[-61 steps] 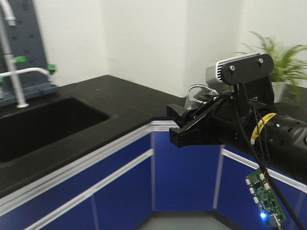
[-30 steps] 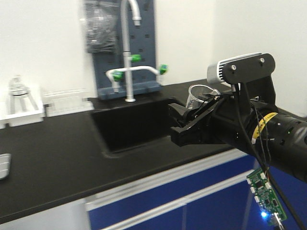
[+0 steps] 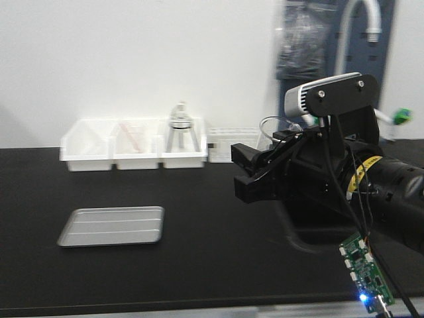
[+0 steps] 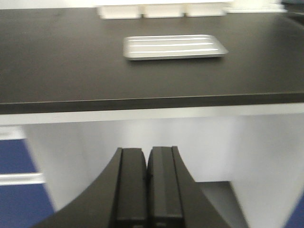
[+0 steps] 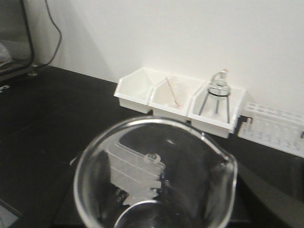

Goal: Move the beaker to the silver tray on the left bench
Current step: 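Hold the beaker in the right gripper while the base drives to the other bench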

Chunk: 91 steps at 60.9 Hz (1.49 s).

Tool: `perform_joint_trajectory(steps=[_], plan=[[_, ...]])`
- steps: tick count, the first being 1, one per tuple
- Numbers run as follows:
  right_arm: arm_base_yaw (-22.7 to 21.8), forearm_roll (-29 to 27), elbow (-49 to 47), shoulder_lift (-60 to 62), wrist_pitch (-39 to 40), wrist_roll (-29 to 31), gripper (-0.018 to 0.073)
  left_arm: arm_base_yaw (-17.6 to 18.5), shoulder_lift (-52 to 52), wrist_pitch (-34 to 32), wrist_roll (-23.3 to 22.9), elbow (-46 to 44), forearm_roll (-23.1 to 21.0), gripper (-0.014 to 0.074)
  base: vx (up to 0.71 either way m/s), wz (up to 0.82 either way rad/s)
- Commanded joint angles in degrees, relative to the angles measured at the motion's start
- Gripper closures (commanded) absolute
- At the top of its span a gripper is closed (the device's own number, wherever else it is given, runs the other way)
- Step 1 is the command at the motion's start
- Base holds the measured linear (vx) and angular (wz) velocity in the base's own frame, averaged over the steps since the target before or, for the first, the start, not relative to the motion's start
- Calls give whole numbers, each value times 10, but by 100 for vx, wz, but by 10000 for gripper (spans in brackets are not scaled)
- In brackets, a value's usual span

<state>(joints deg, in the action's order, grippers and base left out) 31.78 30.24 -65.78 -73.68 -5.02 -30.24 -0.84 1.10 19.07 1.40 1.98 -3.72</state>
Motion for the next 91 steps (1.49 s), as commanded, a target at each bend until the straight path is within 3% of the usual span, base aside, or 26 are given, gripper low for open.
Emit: perform_joint_trajectory(steps=[1,27,91], plan=[[0,6,-23,19,43,-1,571,4,4,-48,0,10,-3,595,21,67],[0,6,-23,19,43,-1,571,4,4,-48,0,10,-3,595,21,41],[0,6,-23,18,43,-1,571,4,4,-48,0,10,-3,595,16,6]])
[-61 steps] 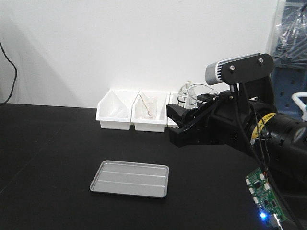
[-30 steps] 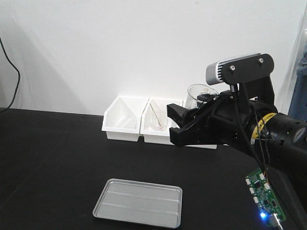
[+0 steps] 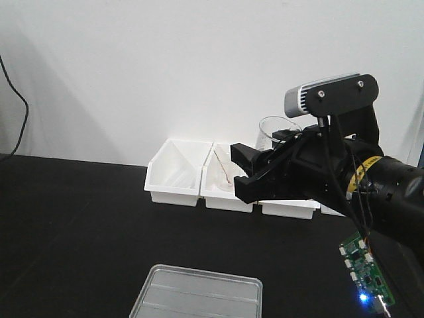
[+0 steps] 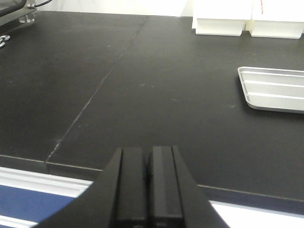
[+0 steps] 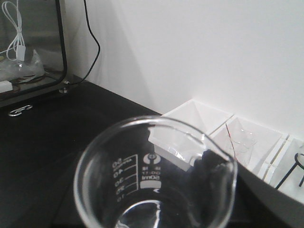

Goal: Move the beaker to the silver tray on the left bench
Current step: 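Hold the beaker in the right gripper while the base drives to the other bench, then lower the held beaker onto the silver tray with the right gripper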

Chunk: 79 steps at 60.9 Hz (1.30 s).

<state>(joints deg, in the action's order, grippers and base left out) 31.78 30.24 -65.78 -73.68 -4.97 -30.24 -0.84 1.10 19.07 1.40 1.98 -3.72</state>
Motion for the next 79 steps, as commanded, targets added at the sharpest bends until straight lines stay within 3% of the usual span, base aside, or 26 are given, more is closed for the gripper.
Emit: perform_joint_trajectory(steps=[1,28,34,56,68,79], plan=[[0,6,-23,18,43,-1,571,4,4,-48,0,10,-3,595,6,1],[0,9,-23,10,50,0,571,4,4,-48,0,10,-3,595,2,1],[-3,43,-23,-24,42,8,571,4,4,-48,0,10,-3,595,0,0],[-17,66,-23,-181,173,8,571,4,4,-48,0,10,-3,595,0,0],[-23,20,-23,-265,233,4,571,4,4,-48,0,10,-3,595,0,0],[-22,21,-23,-319,255,4,571,4,4,-48,0,10,-3,595,0,0]])
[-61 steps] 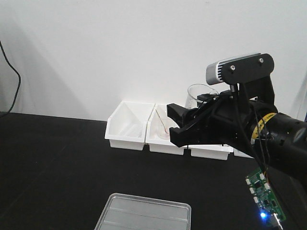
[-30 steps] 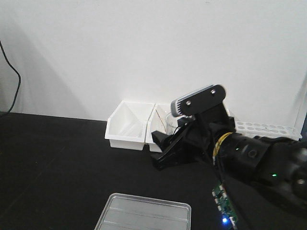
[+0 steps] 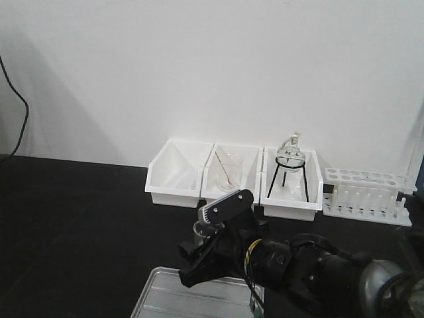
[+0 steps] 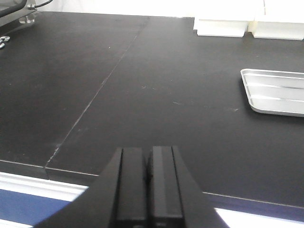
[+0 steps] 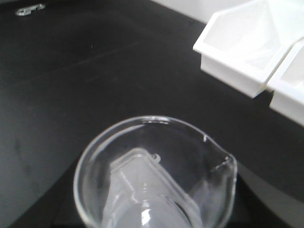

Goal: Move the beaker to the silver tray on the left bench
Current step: 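Lower the held beaker onto the silver tray with the right gripper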

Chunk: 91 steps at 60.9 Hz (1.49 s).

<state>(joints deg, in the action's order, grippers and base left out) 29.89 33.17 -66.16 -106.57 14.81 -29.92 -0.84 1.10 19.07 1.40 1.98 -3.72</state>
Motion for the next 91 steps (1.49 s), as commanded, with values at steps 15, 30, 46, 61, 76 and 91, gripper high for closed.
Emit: perform_joint_trajectory(steps=[15,30,46,61,76,91], plan=[[-3,-9,-19,-63,97,1,571,4,4,-48,0,10,-3,595,0,0],[-3,-9,-19,-121,132,16,566,4,4,-48,0,10,-3,595,0,0],[-3,-9,-19,-140,127,19,555,4,4,-48,0,10,-3,595,0,0],[-3,-9,-19,-154,125,20,501,4,4,-48,0,10,-3,595,0,0],[-3,-9,-19,-154,121,19,350,4,4,-48,0,10,-3,595,0,0],[-3,-10,-19,-154,121,-6,30,4,4,-48,0,10,-3,595,0,0]])
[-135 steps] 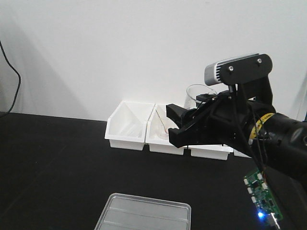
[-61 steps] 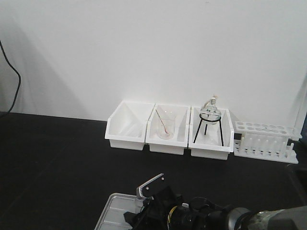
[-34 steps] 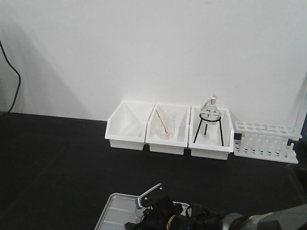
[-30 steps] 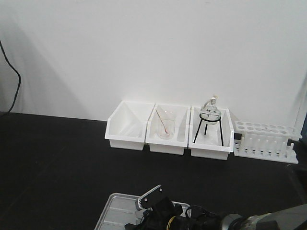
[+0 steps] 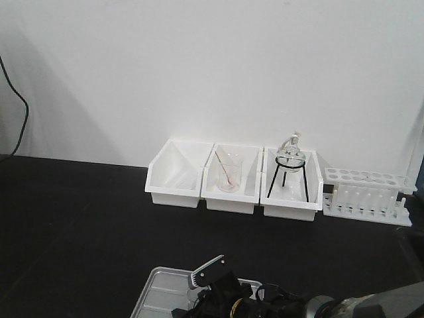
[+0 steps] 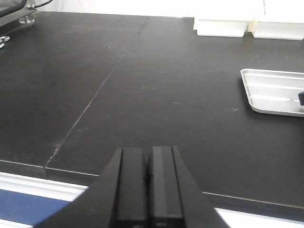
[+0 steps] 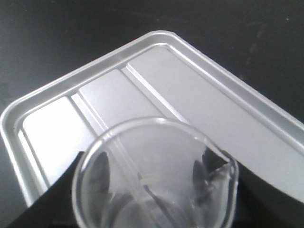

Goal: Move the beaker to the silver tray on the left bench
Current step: 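Lower the held beaker onto the silver tray with the right gripper, then open the right gripper and raise it away from the beaker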

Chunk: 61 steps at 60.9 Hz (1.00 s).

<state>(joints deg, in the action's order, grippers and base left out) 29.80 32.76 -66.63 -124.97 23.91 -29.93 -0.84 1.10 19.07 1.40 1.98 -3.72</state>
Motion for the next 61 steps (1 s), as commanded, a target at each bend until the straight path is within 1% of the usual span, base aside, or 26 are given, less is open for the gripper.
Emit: perform_joint_trajectory(steps=[1,5,9,14,20,31,46,55,61], plan=[[-2,-5,-15,31,30,-6,-8,4,4,-48,0,10,-3,595,0,0],[-2,-5,-15,36,31,-6,-80,4,4,-48,0,10,-3,595,0,0],[-2,-4,-15,44,33,-4,-129,4,4,-48,0,10,-3,595,0,0],[-2,-4,-15,58,33,-4,-151,4,4,-48,0,10,-3,595,0,0],[-2,-2,-15,74,33,-4,-146,4,4,-48,0,10,-3,595,0,0],[-2,0,-15,101,33,-4,-109,4,4,-48,0,10,-3,595,0,0],[-2,1,-13,161,22,-7,-15,4,4,-48,0,10,-3,595,0,0],[-2,4,26,253,39,-53,50,4,4,-48,0,10,-3,595,0,0],[-2,32,76,327,55,-69,111,4,4,-48,0,10,-3,595,0,0]])
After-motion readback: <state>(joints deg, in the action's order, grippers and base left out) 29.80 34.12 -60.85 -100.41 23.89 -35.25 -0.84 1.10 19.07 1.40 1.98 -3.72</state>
